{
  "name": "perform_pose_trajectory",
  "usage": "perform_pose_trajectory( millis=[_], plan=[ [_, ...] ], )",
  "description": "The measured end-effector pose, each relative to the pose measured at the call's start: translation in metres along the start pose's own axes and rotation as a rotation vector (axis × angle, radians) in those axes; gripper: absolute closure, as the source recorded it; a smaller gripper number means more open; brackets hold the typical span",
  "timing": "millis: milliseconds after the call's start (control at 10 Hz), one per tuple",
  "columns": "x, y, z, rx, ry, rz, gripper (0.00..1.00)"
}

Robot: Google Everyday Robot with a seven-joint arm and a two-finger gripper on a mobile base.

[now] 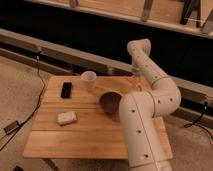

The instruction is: Place the pepper in the ceramic bowl

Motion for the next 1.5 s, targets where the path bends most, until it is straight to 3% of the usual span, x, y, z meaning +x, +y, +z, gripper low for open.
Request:
perform_pose_trajectory(
  millis=[500,1000,1500],
  plan=[
    [0.005,0.016,-0.006,0.019,0.054,-0.026,1.0],
    [0.019,0.047,-0.018,0.043,0.028,-0.026,1.0],
    [0.069,0.075,-0.028,0.087,-0.01,-0.108,1.0]
  ],
)
